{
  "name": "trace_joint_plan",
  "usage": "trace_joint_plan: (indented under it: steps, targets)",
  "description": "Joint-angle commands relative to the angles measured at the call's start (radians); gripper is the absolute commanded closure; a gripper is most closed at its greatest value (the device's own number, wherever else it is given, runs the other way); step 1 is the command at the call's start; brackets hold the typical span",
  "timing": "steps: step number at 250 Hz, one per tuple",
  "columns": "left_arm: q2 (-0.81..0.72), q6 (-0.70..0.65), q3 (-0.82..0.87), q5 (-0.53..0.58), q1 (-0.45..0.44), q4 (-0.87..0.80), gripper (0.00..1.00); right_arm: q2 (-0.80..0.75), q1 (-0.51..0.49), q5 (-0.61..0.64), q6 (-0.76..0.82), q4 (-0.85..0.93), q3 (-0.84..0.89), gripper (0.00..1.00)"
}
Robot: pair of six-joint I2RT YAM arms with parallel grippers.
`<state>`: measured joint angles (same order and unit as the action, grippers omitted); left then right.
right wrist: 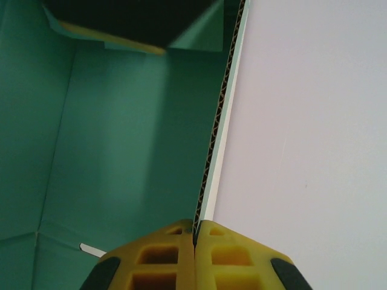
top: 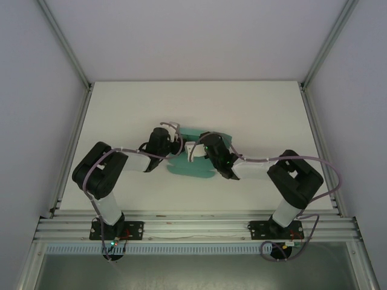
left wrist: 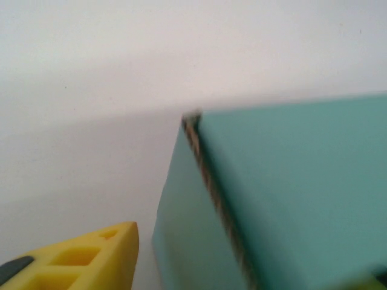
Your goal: Assemble paper box
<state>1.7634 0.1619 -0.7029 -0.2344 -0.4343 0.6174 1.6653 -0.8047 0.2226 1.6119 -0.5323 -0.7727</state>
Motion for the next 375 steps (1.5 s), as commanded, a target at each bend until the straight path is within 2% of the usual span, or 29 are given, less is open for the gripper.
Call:
trace_joint_plan:
  steps: [1,37,69,87,121,170,195,228,242,271,278,289,308,344,375]
  targets:
    - [0.024,-0.006,-0.036,0.03,-0.003,0.054,0.58,0.023,-0.015,-0.07,-0.018,0.161,-0.006,1.0]
    - [0.057,0.002,-0.053,0.059,-0.006,0.045,0.71,0.025,-0.014,-0.06,-0.033,0.164,-0.014,1.0]
    - [0.068,-0.002,-0.06,0.137,-0.03,0.015,0.85,0.031,-0.014,-0.042,-0.044,0.173,-0.025,1.0]
    - [0.076,0.005,-0.065,0.224,-0.048,-0.01,1.0,0.037,-0.015,-0.036,-0.049,0.175,-0.03,1.0]
    - [0.094,0.046,-0.059,0.36,-0.074,-0.013,1.0,0.047,-0.014,-0.023,-0.052,0.175,-0.038,1.0]
    - [0.121,0.103,-0.064,0.463,-0.095,-0.04,1.0,0.046,-0.015,-0.011,-0.064,0.181,-0.046,1.0]
    - [0.134,0.151,-0.08,0.609,-0.108,-0.085,1.0,0.045,-0.014,-0.007,-0.066,0.179,-0.048,1.0]
    - [0.132,0.13,-0.083,0.649,-0.121,-0.124,1.0,0.045,-0.015,0.003,-0.067,0.179,-0.05,1.0]
    - [0.133,0.13,-0.082,0.701,-0.133,-0.131,1.0,0.047,-0.014,0.004,-0.067,0.18,-0.05,1.0]
    - [0.126,0.118,-0.073,0.652,-0.134,-0.136,1.0,0.05,-0.014,0.01,-0.07,0.19,-0.057,1.0]
    - [0.121,0.117,-0.069,0.628,-0.134,-0.134,0.93,0.051,-0.015,0.011,-0.07,0.188,-0.057,1.0]
    - [0.109,0.123,-0.063,0.599,-0.134,-0.133,0.76,0.052,-0.014,0.012,-0.072,0.188,-0.059,1.0]
    - [0.091,0.12,-0.052,0.558,-0.135,-0.124,0.62,0.049,-0.011,0.015,-0.075,0.188,-0.058,1.0]
    - [0.066,0.118,-0.045,0.517,-0.135,-0.14,0.62,0.05,-0.014,0.022,-0.077,0.187,-0.062,1.0]
    - [0.07,0.119,-0.039,0.524,-0.135,-0.122,0.69,0.051,-0.014,0.02,-0.078,0.184,-0.061,1.0]
